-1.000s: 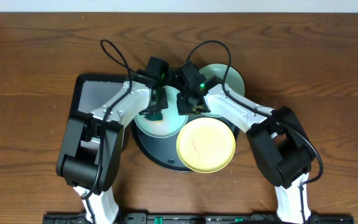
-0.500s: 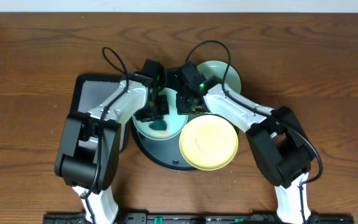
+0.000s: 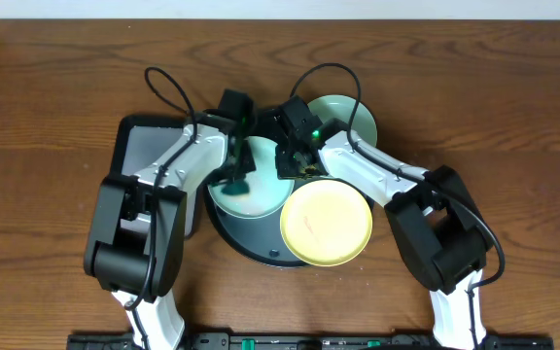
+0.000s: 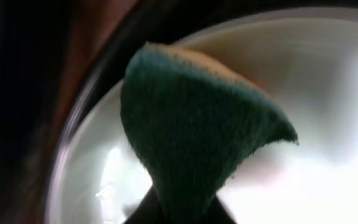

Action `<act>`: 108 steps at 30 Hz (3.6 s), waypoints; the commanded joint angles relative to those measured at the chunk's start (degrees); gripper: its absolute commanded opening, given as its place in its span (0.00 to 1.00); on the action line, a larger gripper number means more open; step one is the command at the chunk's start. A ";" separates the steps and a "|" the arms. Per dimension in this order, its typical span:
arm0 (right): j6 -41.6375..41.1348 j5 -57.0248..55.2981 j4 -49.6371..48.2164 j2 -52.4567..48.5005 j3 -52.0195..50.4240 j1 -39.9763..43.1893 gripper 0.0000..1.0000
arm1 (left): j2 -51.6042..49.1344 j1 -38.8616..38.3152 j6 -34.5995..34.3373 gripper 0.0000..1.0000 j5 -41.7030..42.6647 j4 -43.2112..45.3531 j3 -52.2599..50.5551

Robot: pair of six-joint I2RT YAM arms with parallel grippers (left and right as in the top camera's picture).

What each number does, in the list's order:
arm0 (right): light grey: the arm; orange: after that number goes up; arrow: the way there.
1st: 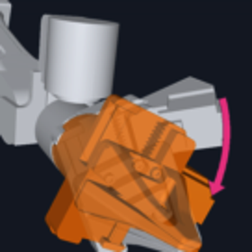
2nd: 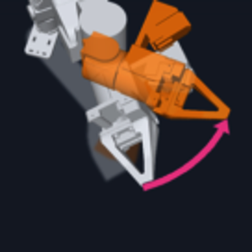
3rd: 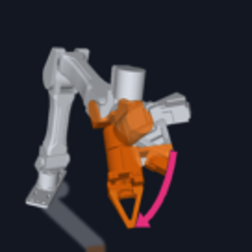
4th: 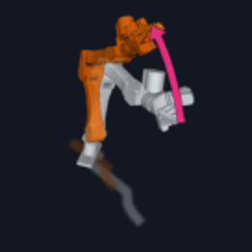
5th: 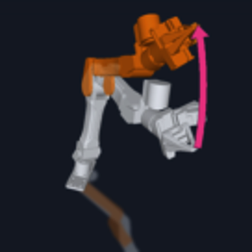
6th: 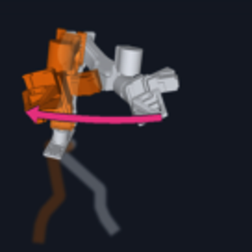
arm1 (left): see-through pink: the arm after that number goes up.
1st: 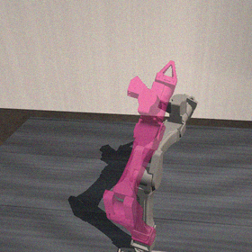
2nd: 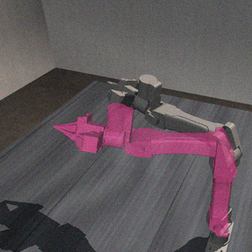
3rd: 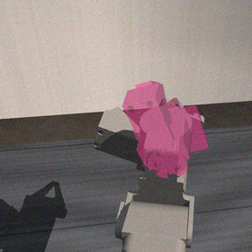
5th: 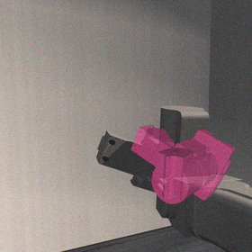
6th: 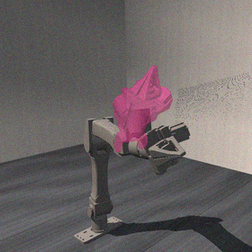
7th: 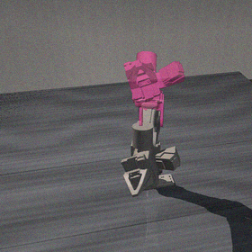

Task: Clean dirty plates on tray and stack at the side
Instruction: 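Scrub the held green plate with the sponge in the left gripper, then lift the green plate with right gripper and carry it to the right side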

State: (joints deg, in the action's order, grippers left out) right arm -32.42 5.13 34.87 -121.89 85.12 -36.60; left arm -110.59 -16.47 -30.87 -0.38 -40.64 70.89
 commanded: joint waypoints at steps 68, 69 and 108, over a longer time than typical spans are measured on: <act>8.61 3.96 1.81 -2.16 1.33 -0.50 0.01 | 8.83 12.76 11.21 0.07 2.91 -20.72 20.81; 9.46 3.91 2.43 -2.05 2.01 -0.57 0.01 | 9.33 13.55 11.65 0.08 2.91 -21.46 20.81; 28.30 -72.59 8.90 21.88 6.38 -22.29 0.01 | 9.92 19.08 14.60 0.08 2.45 -23.41 19.98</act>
State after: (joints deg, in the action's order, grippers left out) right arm -7.20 -54.22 44.71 -100.99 90.28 -55.88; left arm -100.73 2.48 -17.50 2.79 -63.90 90.78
